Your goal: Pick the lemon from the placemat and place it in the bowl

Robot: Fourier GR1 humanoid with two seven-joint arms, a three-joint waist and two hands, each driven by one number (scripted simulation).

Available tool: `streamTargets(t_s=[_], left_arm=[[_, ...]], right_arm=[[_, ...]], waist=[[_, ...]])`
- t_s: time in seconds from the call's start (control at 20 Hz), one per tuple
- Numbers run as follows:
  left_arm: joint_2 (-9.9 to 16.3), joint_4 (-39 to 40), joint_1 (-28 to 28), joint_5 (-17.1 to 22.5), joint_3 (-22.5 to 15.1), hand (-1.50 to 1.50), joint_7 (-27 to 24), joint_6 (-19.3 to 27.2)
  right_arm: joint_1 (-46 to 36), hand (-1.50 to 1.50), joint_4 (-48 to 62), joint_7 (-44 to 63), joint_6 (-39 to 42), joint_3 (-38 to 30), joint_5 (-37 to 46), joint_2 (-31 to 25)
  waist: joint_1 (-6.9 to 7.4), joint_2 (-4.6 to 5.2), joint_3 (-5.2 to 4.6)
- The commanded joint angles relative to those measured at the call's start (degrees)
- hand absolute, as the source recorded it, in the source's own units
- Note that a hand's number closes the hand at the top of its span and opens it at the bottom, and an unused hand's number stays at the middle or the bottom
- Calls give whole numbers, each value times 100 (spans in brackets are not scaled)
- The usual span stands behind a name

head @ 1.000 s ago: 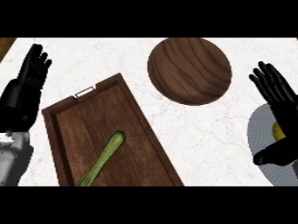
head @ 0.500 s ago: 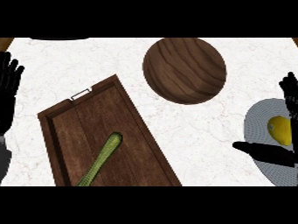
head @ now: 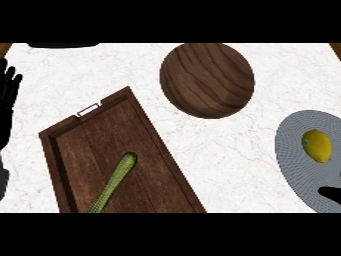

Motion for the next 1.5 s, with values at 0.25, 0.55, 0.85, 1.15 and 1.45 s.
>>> streamTargets(t_s=[0.25, 0.55, 0.85, 1.15, 1.45], left_arm=[[166, 16, 117, 245, 262, 0, -134, -353], [-3, -180, -4, -26, 81, 0, 80, -93], [-162, 239, -43, -139, 136, 0, -285, -342], [-140, -264, -89, -139, 224, 0, 211, -268], [-366, -52, 54, -262, 226, 0, -49, -334]], right_arm=[[682, -150, -948, 2038, 1982, -673, -657, -1712], [508, -150, -469, 2151, 3215, -1257, -1373, -2248], [272, -150, -225, 2143, 3746, -1158, -836, -1587], [-257, -150, 771, 1607, 3834, -741, -59, -987], [-523, -150, 1281, 1431, 3683, -169, 912, -283]], waist=[[42, 0, 0], [123, 15, 19], [146, 31, 21], [188, 30, 24], [194, 35, 24]])
